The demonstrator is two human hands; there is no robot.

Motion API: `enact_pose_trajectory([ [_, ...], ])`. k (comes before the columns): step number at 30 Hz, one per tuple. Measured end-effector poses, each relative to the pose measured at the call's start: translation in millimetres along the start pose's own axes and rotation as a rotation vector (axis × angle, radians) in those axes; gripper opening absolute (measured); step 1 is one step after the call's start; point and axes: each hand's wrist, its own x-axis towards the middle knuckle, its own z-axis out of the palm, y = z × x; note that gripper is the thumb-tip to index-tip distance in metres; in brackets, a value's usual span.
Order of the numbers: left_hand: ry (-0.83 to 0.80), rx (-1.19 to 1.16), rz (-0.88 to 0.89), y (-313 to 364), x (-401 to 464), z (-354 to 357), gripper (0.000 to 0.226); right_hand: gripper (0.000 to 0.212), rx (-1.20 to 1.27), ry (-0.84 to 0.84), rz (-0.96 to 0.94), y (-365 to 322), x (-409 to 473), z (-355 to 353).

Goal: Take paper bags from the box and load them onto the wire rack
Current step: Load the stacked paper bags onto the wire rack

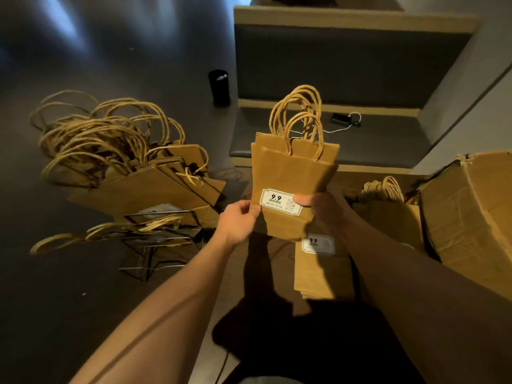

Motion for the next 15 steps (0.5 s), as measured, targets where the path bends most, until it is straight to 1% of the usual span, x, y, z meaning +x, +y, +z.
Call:
enact_pose_trajectory([
  [1,-0.024,0.018,-0.043,-5.6,-2.0,-3.6,0.026,0.041,-0.021,-0.005,0.005,-0.6,-1.1,4.4],
  [3,-0.042,0.047,-0.084,-14.3,-6.9,-11.2,0.026,0.040,-0.061,0.006,0.002,-1.9,-3.8,12.9],
  [7,-0.009,0.009,-0.067,-20.7,-17.3,-26.0,0.027,0.039,-0.126,0.008,-0.015,-5.0,-9.7,30.3],
  [10,-0.007,0.021,-0.103,-23.2,-23.8,-33.8,0.029,0.042,-0.072,0.031,0.025,-5.5,-12.0,42.0],
  [12,-0.087,0.001,-0.140,-24.0,-30.3,-37.5,0.033,0.042,-0.059,0.027,0.033,-8.4,-16.3,47.3],
  [15,-0.251,-0.063,-0.218,-25.8,-44.1,-44.0,0.038,0.041,-0.082,0.037,0.034,-12.2,-20.2,52.8],
])
